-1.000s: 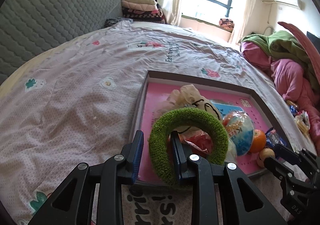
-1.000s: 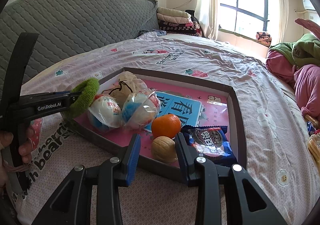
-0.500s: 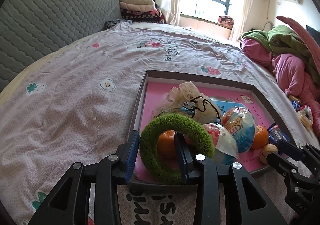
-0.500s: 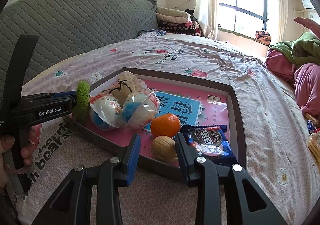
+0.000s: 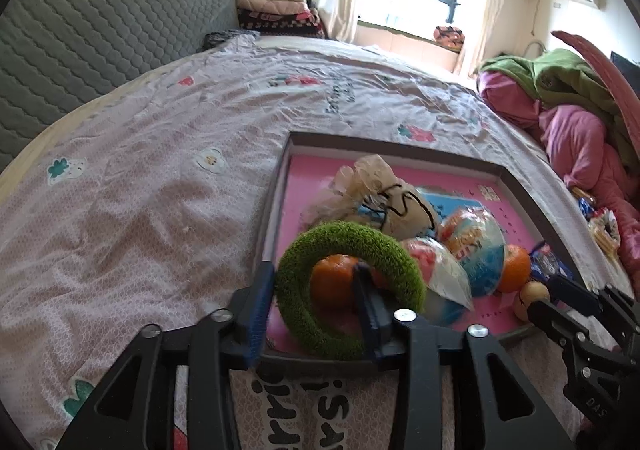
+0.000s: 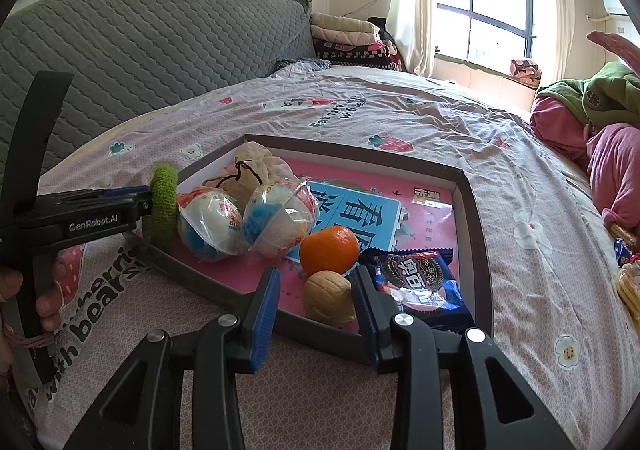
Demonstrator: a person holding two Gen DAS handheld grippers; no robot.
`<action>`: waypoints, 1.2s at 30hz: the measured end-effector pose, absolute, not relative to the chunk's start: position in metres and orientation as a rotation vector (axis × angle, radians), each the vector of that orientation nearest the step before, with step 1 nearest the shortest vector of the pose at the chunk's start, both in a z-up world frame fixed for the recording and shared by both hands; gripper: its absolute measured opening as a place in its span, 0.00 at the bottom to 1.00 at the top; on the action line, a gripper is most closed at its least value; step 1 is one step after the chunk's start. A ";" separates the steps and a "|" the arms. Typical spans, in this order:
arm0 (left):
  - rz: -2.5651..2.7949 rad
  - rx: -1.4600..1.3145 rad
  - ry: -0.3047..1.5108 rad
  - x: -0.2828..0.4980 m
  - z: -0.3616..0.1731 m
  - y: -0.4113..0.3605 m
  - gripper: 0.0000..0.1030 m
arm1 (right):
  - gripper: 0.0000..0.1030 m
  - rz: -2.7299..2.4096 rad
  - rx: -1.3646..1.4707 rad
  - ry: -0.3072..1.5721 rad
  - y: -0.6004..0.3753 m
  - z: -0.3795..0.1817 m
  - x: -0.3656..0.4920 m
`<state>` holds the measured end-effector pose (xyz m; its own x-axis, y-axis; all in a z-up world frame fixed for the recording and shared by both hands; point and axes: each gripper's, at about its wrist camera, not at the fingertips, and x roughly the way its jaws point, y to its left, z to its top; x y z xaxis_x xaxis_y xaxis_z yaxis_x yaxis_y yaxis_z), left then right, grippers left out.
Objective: Organize objects
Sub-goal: 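Lower the green ring and walnut into the tray and open both grippers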
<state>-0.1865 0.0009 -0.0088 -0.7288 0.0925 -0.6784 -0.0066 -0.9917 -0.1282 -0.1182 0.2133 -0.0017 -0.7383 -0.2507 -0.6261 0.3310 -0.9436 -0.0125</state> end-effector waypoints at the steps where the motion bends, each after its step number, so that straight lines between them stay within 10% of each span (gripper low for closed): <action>1: 2.868 -1.130 -0.176 -0.185 -0.009 0.002 0.42 | 0.37 -2.663 0.936 0.173 0.213 -0.002 -0.118; 36: 2.872 -1.163 -0.084 -0.154 0.014 0.003 0.54 | 0.50 -2.702 0.913 0.083 0.226 0.013 -0.117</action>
<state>-0.1542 0.0034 0.0143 -0.7178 0.0591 -0.6938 -0.0186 -0.9977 -0.0658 -0.1169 0.2257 0.0134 -0.7581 -0.2507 -0.6020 0.2871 -0.9572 0.0370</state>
